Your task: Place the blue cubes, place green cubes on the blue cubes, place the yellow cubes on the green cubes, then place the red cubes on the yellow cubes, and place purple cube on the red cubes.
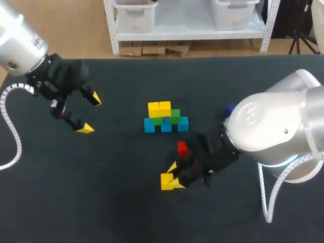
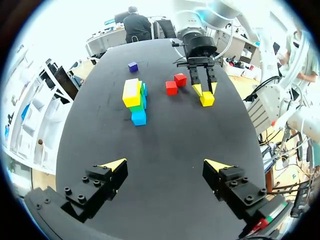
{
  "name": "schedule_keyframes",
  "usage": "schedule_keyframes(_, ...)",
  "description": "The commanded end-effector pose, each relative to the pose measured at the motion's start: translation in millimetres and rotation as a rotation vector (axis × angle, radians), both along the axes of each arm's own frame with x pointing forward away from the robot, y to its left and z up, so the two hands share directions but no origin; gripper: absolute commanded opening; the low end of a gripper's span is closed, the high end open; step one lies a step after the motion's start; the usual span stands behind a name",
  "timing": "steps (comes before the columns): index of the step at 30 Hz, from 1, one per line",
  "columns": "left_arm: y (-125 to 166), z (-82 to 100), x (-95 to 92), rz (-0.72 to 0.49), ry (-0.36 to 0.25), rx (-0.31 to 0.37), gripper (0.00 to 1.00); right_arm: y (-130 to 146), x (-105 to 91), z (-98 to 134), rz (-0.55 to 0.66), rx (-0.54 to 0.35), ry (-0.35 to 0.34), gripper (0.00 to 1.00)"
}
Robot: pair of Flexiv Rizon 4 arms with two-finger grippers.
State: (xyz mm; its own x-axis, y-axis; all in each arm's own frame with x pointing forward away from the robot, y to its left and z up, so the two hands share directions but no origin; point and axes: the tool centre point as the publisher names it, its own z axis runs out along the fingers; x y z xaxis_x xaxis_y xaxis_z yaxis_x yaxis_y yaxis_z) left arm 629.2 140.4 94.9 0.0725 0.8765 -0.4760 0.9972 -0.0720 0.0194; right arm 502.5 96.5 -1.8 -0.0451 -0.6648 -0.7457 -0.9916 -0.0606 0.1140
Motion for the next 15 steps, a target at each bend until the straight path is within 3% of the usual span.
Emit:
schedule_keyframes(1,2,-0.5,-0.6,-0.002,-0.003,-0.005,1.00,-3,3.6,10,0.026,-0.005,-0.006,0.00)
schedule_keyframes(8,2,-0.5,-0.6,-0.002,-0.003,-0.005,1.00,-13,26.2,45,0.126,-0.002,-0.014,0.00)
schedule_keyframes(15,2,-0.5,-0.6,-0.002,-0.003,-0.005,1.00,-34,57.2,82,0.184,-0.082,-0.053,0.00)
